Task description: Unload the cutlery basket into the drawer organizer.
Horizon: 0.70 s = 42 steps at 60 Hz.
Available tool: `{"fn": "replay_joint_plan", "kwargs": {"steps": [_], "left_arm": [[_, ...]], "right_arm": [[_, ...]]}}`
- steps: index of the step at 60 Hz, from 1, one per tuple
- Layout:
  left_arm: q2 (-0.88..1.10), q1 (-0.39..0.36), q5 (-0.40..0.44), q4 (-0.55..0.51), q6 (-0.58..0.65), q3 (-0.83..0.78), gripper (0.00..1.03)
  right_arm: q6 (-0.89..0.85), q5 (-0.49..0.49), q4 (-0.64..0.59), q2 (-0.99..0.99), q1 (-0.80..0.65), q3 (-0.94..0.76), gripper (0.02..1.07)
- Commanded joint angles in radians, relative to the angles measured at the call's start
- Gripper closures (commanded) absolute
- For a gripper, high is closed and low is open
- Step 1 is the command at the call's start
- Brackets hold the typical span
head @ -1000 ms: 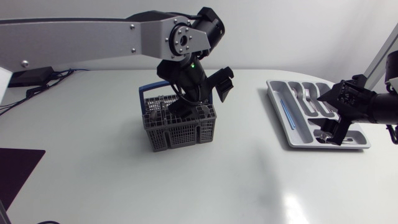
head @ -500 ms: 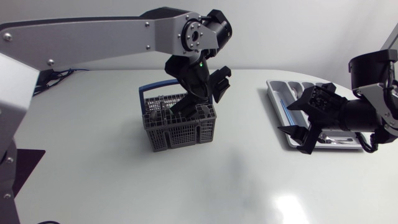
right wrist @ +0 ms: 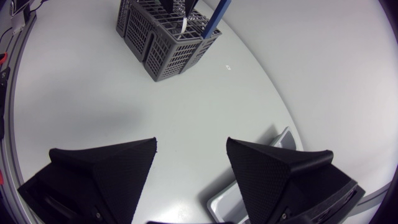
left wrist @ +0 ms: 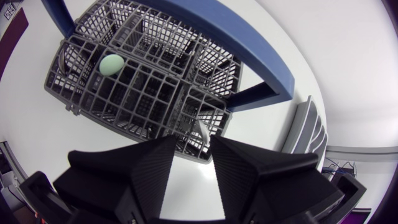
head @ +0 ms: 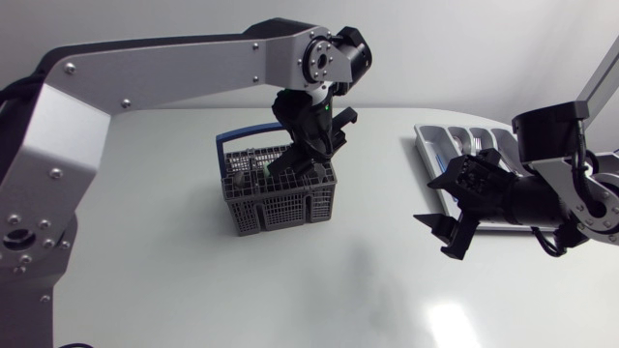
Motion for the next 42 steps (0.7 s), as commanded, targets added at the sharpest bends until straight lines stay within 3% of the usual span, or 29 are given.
{"fn": "replay_joint_plan", "kwargs": {"steps": [1, 42], "left_arm": [[0.038, -0.004, -0.012, -0.022, -0.045, 0.042, 0.72], [0.116, 0.008, 0.004, -0.091, -0.076, 0.141, 0.77]], "right_arm": [[0.028, 0.018, 0.01, -0.013, 0.022, -0.032, 0.26], [0.045, 0.055, 0.062, -0.028, 0.074, -0.084, 0.26]]}}
